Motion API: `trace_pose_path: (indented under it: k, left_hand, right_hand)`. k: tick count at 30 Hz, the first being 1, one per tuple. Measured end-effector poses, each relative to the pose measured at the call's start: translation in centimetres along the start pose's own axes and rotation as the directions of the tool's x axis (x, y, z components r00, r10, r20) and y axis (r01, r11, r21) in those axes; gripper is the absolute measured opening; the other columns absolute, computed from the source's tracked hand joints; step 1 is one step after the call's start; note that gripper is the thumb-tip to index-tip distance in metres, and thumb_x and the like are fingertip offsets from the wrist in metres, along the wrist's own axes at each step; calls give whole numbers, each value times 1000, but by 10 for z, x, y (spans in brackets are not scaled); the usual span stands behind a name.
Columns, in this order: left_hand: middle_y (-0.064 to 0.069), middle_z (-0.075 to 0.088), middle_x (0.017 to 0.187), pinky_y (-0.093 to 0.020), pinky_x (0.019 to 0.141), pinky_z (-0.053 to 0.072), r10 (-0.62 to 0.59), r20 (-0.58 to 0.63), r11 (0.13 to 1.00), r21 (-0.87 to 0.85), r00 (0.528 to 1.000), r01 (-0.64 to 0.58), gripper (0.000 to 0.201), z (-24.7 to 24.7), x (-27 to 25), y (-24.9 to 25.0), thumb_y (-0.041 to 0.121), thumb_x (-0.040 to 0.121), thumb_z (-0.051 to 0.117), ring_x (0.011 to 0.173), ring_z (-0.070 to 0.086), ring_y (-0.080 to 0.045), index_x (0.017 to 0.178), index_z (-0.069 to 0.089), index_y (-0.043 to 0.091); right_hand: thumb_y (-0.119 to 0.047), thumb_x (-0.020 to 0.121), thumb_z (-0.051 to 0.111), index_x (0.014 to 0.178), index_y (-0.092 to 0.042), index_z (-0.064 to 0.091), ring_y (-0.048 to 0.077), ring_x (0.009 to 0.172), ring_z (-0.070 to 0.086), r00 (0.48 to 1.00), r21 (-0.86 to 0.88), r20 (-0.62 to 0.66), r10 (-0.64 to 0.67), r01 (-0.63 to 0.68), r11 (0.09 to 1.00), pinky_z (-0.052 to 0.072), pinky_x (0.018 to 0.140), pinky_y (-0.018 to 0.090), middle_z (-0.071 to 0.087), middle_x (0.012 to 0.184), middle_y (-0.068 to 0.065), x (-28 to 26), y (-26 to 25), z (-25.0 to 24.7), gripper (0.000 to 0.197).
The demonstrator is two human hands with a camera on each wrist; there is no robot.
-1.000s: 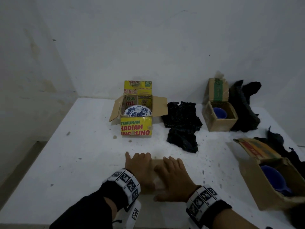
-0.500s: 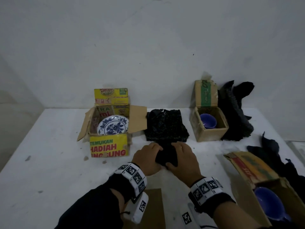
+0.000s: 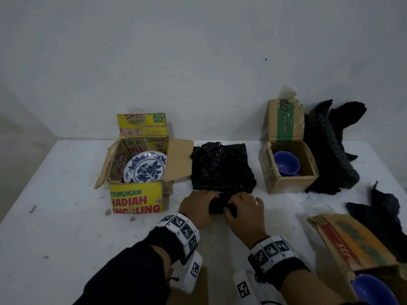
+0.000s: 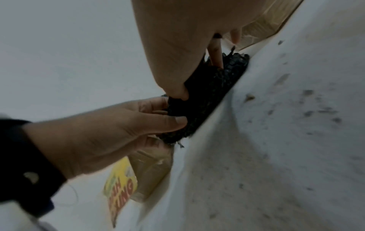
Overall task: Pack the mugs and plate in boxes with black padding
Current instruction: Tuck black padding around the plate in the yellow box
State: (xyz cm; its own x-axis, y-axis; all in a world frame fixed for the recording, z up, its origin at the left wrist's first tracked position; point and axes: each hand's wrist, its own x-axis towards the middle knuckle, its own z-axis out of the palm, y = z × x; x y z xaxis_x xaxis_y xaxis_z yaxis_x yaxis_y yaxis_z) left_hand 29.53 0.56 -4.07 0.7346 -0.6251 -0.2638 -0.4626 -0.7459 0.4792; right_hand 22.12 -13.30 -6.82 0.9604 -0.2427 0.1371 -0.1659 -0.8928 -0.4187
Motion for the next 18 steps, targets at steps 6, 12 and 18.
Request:
trace_pose_path:
  k: [6, 12, 18]
  left_hand:
    - [-3, 66, 81, -19, 55, 34, 12, -364, 970, -221, 931, -99, 8, -25, -7, 9, 14, 78, 68, 74, 59, -21, 83, 62, 16]
    - [9, 63, 72, -29, 62, 50, -136, -478, 805, -564, 868, -185, 31, -56, -23, 16, 2, 71, 73, 65, 60, -9, 72, 57, 28]
    - [-2, 56, 69, -32, 64, 47, -215, -494, 622, -734, 842, -272, 26, -87, -43, -2, -2, 77, 69, 65, 54, -11, 72, 49, 14]
  right_hand:
    - [-9, 80, 64, 79, -21, 43, 6, 62, 45, 996, 455, -19, 84, -66, 888, 33, 55, 25, 46, 72, -8, 19, -22, -29, 24]
    - [-2, 85, 58, 109, -30, 43, 19, 97, 59, 987, 787, -118, 112, 24, 617, 53, 80, 35, 57, 103, 3, 33, -58, -56, 40]
    - [-27, 85, 51, 105, -30, 53, 10, 109, 49, 992, 823, -16, -127, 85, 562, 39, 92, 12, 48, 113, 4, 36, -116, -63, 20]
